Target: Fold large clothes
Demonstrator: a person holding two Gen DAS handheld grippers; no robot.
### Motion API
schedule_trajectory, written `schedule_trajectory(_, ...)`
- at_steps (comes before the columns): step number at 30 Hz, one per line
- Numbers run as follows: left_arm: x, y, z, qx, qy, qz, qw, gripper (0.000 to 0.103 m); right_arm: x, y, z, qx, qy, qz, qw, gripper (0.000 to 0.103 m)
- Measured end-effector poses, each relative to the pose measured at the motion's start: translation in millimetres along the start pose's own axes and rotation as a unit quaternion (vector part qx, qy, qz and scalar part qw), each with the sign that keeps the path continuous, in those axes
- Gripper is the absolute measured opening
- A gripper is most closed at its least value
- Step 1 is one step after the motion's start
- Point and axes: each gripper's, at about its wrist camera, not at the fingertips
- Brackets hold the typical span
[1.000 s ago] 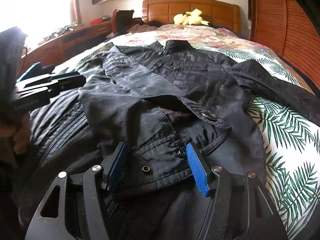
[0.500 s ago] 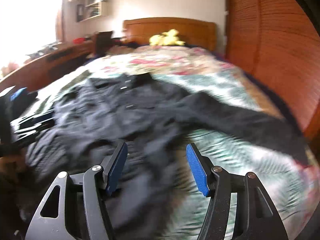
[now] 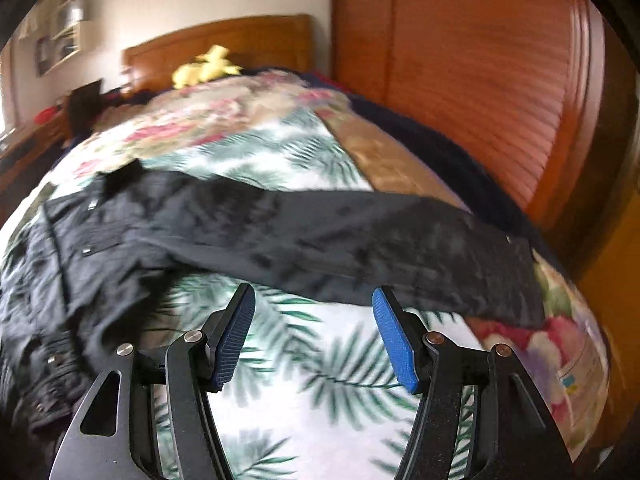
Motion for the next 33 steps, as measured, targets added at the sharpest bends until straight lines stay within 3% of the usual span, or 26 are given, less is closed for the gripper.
schedule_trajectory(11, -0.1, 0.4, -2.7, -0.003, 0.006, 0.002, 1.0000, 0.032, -7.1, -78.6, -25.9, -0.048, 0.057, -0.123, 0.990, 0.063)
schedule_trajectory(25, -0.2, -0.1, -3.3, -0.004, 0.005, 0.001, 1.0000, 0.032, -3.3, -115.5, -55.7, -0.067, 0.091, -0.211, 0.971, 0.062)
schedule_trajectory(28, -0.8, -0.3, -3.0, -0.004, 0.005, -0.001, 1.0000, 0.033, 1.4, -109.9, -70.4, -0.101, 0.109, -0.178, 0.973, 0.047)
schedule_trajectory(31, -0.5, -0.9, -3.0, -0.005, 0.006, -0.002, 1.0000, 0.032, 4.6, -108.1, -75.6, -0.115, 0.110, -0.157, 0.975, 0.015)
schedule_trajectory(33, -0.1, -2.6, -1.3, -0.007, 0.007, -0.007, 0.9999, 0.032, 8.9, -106.8, -72.1, -0.115, 0.097, -0.151, 0.977, 0.006)
Point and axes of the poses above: each gripper's, at about its wrist camera, not at the fingertips, and z roughly against the way its jaws point, y to its left, x to its top, and after that the axes turned 11 degrees about -y, right-handed
